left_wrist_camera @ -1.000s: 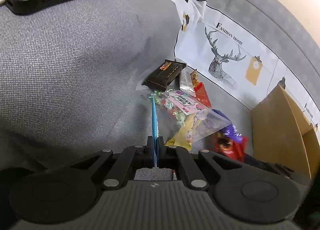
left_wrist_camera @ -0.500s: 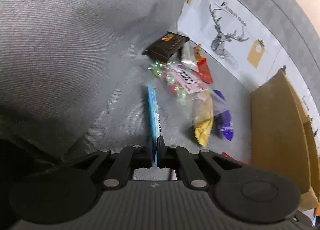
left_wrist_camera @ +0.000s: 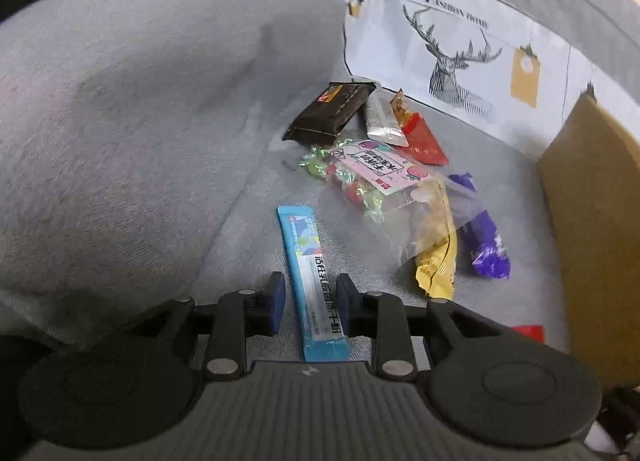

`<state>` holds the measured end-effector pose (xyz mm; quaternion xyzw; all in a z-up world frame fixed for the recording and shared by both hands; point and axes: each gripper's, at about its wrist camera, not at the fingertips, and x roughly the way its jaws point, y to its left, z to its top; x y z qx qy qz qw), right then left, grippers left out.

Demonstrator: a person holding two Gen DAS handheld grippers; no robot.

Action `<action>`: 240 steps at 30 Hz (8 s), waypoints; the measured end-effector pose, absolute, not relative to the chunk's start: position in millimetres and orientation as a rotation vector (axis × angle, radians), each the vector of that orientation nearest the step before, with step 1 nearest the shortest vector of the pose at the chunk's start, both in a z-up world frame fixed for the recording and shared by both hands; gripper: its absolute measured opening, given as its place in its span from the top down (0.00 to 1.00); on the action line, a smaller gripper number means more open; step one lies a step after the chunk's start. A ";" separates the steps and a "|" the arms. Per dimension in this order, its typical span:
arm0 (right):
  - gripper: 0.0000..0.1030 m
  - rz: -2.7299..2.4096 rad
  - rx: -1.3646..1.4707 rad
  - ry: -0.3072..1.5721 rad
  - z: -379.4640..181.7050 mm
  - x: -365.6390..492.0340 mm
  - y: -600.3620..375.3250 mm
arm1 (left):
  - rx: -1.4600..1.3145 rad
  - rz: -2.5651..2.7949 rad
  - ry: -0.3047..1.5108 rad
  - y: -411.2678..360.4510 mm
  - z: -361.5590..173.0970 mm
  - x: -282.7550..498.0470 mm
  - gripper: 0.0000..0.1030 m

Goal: Organize snacks

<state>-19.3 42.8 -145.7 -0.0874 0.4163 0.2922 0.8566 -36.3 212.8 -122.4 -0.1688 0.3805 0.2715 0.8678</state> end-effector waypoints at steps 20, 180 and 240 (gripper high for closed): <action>0.23 0.614 -0.275 0.858 -152.6 -24.5 54.9 | -0.269 0.562 0.805 203.9 -125.2 -31.5 0.65; 0.54 0.380 0.300 0.407 -8.4 65.0 -202.1 | -0.411 0.516 0.697 197.0 -35.7 -46.4 0.91; 0.47 0.199 0.352 0.444 -14.9 80.6 -229.1 | -0.242 -0.106 0.522 -29.4 100.9 122.0 0.85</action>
